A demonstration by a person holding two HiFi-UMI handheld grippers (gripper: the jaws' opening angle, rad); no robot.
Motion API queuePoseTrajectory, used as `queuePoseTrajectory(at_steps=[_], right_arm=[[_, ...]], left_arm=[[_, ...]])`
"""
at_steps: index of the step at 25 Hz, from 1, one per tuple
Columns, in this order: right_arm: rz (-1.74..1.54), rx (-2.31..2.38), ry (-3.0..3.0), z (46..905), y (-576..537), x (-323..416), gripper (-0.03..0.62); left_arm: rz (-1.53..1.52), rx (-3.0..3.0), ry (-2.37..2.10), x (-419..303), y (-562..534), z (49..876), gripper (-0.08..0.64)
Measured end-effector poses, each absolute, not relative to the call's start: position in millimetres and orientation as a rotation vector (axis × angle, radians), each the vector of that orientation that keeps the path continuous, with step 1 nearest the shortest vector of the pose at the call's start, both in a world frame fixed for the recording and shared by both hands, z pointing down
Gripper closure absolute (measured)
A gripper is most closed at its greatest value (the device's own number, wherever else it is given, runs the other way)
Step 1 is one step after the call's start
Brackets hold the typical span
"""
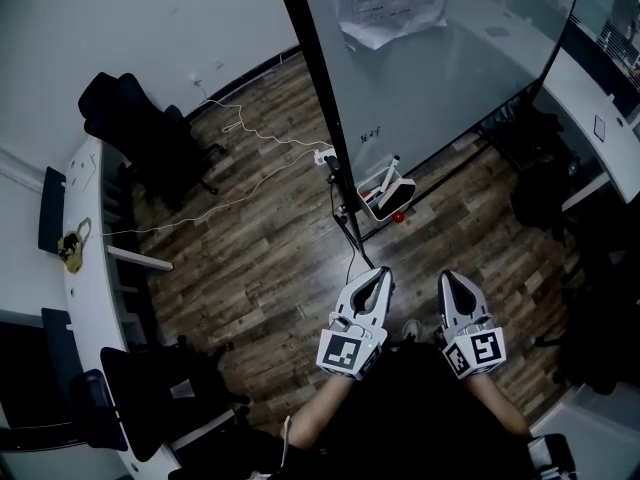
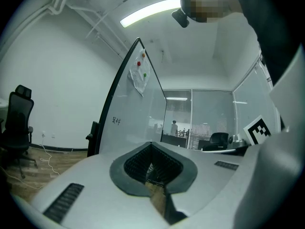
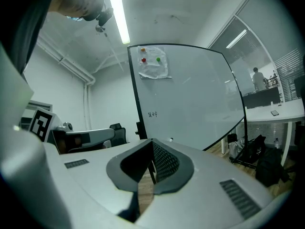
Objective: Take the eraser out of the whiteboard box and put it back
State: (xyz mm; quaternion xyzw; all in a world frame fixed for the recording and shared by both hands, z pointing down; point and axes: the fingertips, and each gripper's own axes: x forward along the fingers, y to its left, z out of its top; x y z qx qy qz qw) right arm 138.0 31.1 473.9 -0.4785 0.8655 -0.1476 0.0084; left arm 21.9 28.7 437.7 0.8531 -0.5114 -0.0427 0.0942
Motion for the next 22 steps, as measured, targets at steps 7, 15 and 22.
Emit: queuePoseTrajectory(at_steps=[7,15,22], right_arm=[[-0.476,-1.461,2.724,477.9,35.7,138.3,0.577],[-0.475,-1.449,2.714,477.0,35.0,139.3,0.577],[-0.487,-1.456,2.707,478.1,35.4,141.8,0.577]], left_arm=[[-0.091,2.555,-1.519,29.2,32.0,439.5,0.554],[-0.066,2.553,-1.518,30.1,35.4,443.0,0.554],[-0.071,2.582,-1.498,35.7,35.1,445.0,0.554]])
